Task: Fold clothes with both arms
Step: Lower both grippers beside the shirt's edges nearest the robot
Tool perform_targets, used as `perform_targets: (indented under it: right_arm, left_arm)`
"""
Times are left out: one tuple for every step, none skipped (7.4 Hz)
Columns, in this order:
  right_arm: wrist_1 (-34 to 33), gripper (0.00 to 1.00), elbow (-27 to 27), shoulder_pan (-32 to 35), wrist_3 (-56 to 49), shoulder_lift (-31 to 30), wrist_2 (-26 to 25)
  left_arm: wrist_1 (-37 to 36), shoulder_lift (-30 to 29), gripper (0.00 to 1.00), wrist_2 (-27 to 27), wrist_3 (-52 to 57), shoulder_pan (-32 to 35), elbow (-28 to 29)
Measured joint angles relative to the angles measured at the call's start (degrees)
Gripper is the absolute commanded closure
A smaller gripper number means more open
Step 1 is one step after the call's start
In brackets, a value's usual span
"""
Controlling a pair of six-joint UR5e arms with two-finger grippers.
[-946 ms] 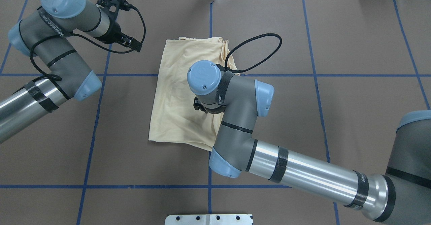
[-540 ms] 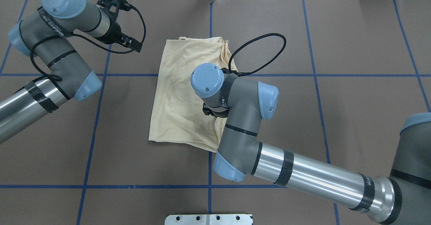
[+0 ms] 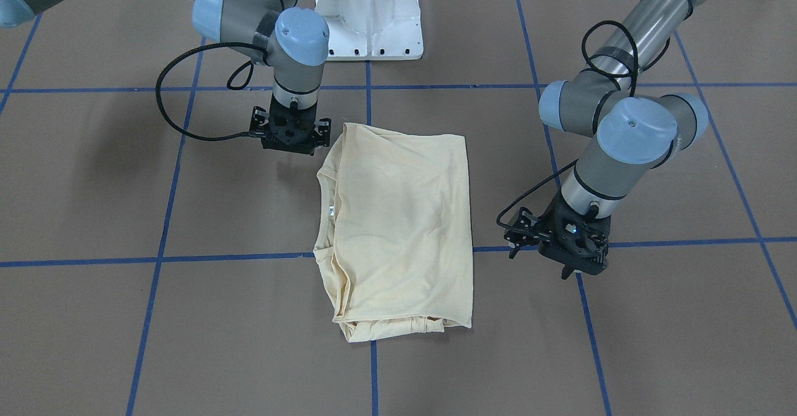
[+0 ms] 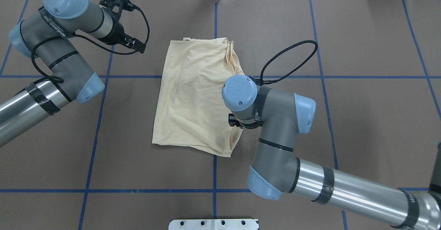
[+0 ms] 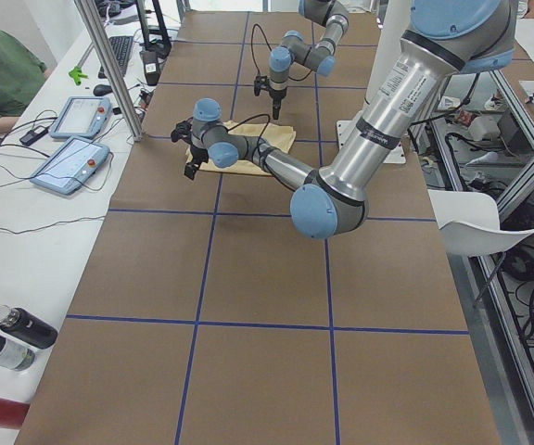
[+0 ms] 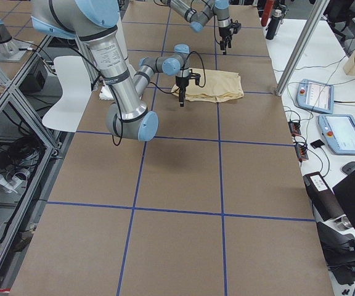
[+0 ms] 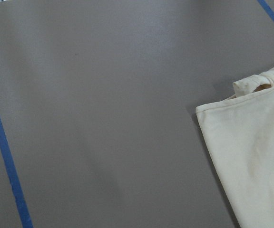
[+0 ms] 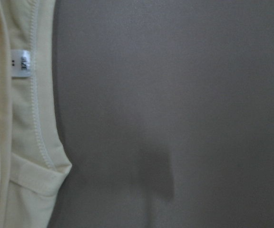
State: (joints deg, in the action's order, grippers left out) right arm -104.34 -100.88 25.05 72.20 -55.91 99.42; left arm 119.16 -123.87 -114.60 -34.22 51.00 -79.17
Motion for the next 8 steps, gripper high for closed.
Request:
perform_targets:
  right_arm:
    - [1.5,0.00,-1.9,0.1,1.2,-0.5,-0.1]
    - [4.5,0.00,-3.3,0.3,4.1,-1.0,-0.1]
    - [8.2,0.00,-4.1,0.4,8.1,-1.6,-0.2]
    - [12.2,0.00,-4.7,0.4,11.7,-2.7,-0.2]
    - [16.6,0.00,-5.3,0.4,14.9,-4.6,-0.6]
    - [20.9,0.00,-5.7,0.4,18.0,-6.5,-1.5]
    - [23.7,0.00,-6.0,0.4,20.6,-7.5,-2.3]
    - [24.9,0.00,-6.2,0.4,22.2,-8.0,-2.8]
  left_arm:
    - [-0.1,1.5,0.00,0.0,-1.9,-0.4,-2.5]
    - [-0.1,4.2,0.00,0.0,-4.8,-1.8,-6.7]
    - [-0.2,7.3,0.00,0.2,-9.3,-4.2,-11.6]
    - [-0.2,9.9,0.00,0.6,-14.6,-7.0,-15.9]
    - [-0.3,11.9,0.00,1.3,-20.0,-10.2,-19.3]
    - [-0.3,13.6,0.00,3.4,-25.3,-13.9,-21.8]
    - [-0.2,14.8,0.01,6.7,-30.1,-17.6,-23.2]
    - [-0.2,15.6,0.21,10.1,-33.8,-20.9,-23.7]
